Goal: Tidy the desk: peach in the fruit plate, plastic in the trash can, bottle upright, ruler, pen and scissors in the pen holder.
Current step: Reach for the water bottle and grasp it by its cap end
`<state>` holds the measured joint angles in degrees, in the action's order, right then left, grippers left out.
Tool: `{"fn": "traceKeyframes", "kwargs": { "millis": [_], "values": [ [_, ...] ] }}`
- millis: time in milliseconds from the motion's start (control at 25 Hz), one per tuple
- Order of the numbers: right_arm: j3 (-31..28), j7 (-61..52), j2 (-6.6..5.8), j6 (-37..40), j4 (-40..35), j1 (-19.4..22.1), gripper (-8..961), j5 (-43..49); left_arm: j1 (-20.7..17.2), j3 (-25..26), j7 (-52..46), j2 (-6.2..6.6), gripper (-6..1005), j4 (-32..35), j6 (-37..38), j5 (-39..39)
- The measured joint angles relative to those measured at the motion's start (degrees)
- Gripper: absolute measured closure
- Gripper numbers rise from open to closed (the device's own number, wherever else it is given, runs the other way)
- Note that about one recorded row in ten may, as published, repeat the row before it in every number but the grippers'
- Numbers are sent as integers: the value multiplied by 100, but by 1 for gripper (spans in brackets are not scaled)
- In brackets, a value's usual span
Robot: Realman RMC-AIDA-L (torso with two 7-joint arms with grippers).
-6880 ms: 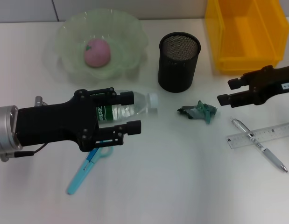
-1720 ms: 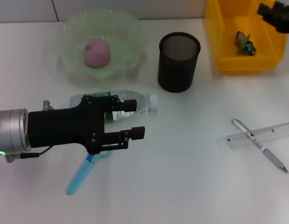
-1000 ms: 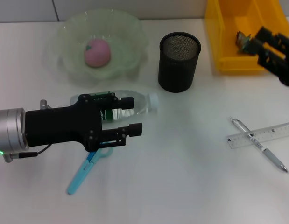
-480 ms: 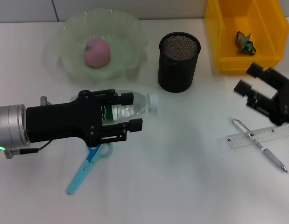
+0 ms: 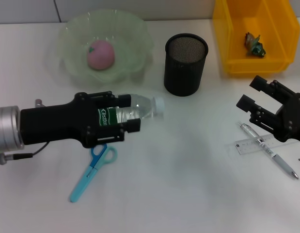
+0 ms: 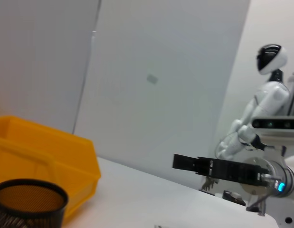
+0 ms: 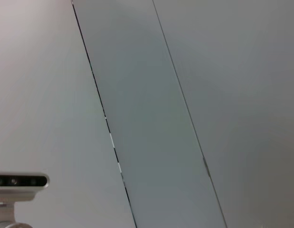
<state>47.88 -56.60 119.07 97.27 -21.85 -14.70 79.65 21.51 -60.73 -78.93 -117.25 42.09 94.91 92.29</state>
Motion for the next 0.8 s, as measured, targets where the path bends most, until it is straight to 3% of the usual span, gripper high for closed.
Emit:
{"fn": "traceKeyframes", "kwargs": {
  "millis": [360, 760, 800],
  "values": [
    [-7, 70, 6, -137, 68, -30, 232, 5, 36, 138, -351, 98, 337, 29, -13, 0],
    [-7, 120, 11, -139, 112, -19, 232, 4, 46, 116, -386, 106, 338, 70, -37, 0],
    [-7, 121, 11, -141, 117, -20, 232, 0, 49, 130, -531, 100, 338, 298, -96, 144]
  ]
}}
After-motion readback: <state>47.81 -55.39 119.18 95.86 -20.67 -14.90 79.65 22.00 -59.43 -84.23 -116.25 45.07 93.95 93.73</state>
